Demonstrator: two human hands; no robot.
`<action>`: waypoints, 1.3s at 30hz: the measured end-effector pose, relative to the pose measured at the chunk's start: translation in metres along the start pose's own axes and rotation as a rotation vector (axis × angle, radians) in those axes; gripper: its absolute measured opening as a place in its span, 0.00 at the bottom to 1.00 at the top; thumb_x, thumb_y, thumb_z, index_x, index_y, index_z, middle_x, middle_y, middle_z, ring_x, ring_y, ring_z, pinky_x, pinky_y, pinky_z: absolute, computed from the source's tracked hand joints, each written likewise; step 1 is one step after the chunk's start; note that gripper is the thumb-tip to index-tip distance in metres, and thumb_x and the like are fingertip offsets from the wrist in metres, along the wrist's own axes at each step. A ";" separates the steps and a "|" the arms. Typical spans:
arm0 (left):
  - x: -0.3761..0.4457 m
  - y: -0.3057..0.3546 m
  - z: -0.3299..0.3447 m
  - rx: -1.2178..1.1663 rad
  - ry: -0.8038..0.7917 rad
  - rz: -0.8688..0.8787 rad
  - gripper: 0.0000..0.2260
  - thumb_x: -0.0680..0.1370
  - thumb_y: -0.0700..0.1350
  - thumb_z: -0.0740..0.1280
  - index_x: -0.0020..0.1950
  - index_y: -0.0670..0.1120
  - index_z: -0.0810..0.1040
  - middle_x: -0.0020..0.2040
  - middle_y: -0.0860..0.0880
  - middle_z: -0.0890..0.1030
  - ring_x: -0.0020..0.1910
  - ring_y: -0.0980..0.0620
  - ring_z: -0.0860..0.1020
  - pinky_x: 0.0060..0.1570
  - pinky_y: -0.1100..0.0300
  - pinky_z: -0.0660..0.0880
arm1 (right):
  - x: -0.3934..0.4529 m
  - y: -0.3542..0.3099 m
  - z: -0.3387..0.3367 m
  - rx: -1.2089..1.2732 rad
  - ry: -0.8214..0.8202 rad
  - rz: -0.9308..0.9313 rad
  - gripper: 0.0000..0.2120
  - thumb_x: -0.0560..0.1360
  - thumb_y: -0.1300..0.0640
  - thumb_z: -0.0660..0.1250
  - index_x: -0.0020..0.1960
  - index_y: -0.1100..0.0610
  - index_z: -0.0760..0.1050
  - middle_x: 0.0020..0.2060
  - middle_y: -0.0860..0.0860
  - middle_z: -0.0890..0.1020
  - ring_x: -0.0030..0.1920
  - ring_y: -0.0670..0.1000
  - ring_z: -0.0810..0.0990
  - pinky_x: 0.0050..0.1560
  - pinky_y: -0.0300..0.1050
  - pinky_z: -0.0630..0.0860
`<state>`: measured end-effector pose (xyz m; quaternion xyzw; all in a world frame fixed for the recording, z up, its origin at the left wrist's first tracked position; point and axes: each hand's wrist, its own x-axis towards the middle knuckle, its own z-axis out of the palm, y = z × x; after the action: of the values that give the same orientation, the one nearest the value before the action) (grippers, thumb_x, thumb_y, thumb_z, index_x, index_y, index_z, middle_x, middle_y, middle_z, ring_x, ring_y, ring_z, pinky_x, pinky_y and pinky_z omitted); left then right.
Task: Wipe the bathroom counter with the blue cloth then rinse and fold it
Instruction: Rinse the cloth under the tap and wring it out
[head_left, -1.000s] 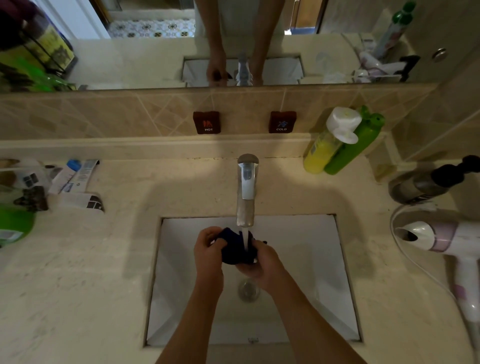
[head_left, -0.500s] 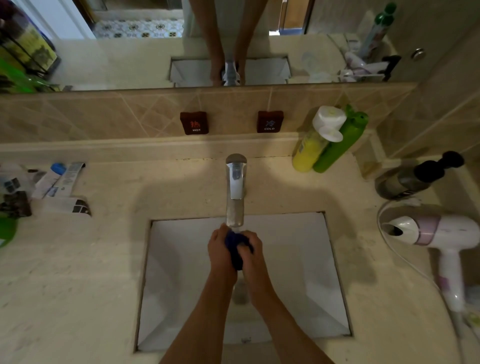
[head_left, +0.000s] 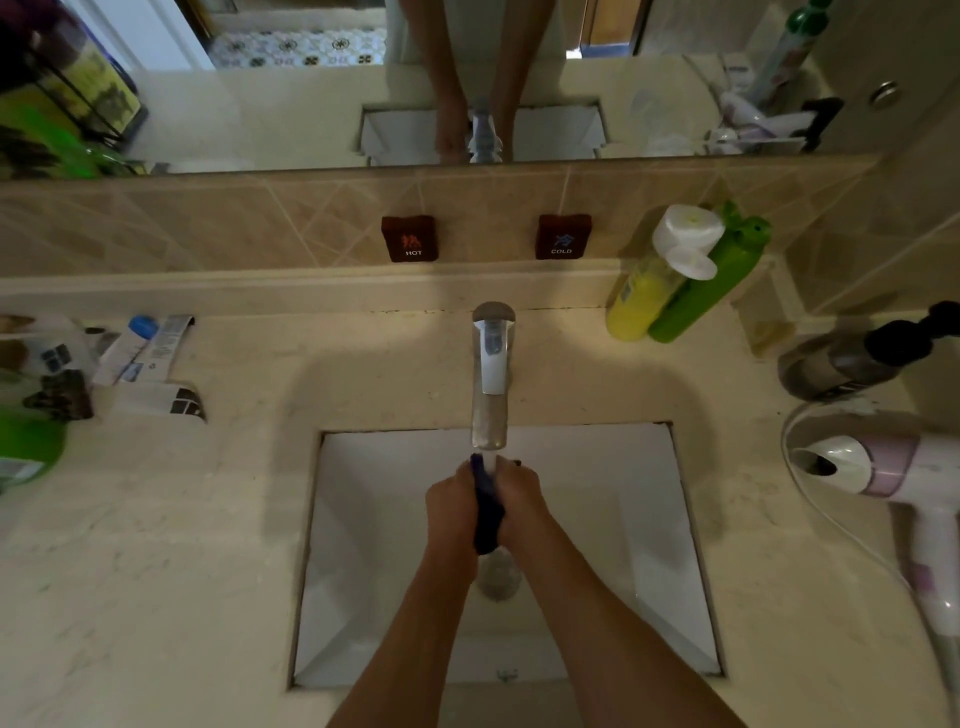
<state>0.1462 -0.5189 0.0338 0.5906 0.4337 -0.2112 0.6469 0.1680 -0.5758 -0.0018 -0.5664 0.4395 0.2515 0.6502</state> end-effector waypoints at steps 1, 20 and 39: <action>0.001 0.002 -0.002 -0.053 -0.009 -0.004 0.10 0.79 0.52 0.64 0.47 0.47 0.77 0.47 0.44 0.79 0.47 0.45 0.78 0.54 0.47 0.77 | 0.001 0.003 0.000 0.112 -0.025 0.020 0.09 0.78 0.52 0.69 0.41 0.55 0.78 0.45 0.57 0.82 0.39 0.52 0.79 0.46 0.49 0.79; -0.019 0.007 0.011 -0.076 -0.194 0.085 0.13 0.83 0.54 0.55 0.46 0.53 0.77 0.44 0.49 0.79 0.43 0.53 0.77 0.48 0.55 0.75 | -0.054 0.004 -0.010 -0.298 0.102 -0.615 0.08 0.78 0.46 0.68 0.54 0.47 0.74 0.47 0.45 0.80 0.46 0.44 0.80 0.46 0.38 0.76; 0.003 -0.015 -0.044 -0.277 -0.324 -0.091 0.15 0.80 0.37 0.63 0.67 0.43 0.76 0.61 0.39 0.82 0.58 0.38 0.82 0.48 0.47 0.81 | -0.030 0.014 -0.061 0.822 -0.298 0.090 0.15 0.79 0.44 0.65 0.46 0.56 0.79 0.50 0.58 0.84 0.60 0.63 0.80 0.70 0.64 0.70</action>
<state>0.1221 -0.4797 0.0256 0.4340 0.3753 -0.2709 0.7729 0.1241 -0.6256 0.0183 -0.1985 0.4288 0.1629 0.8661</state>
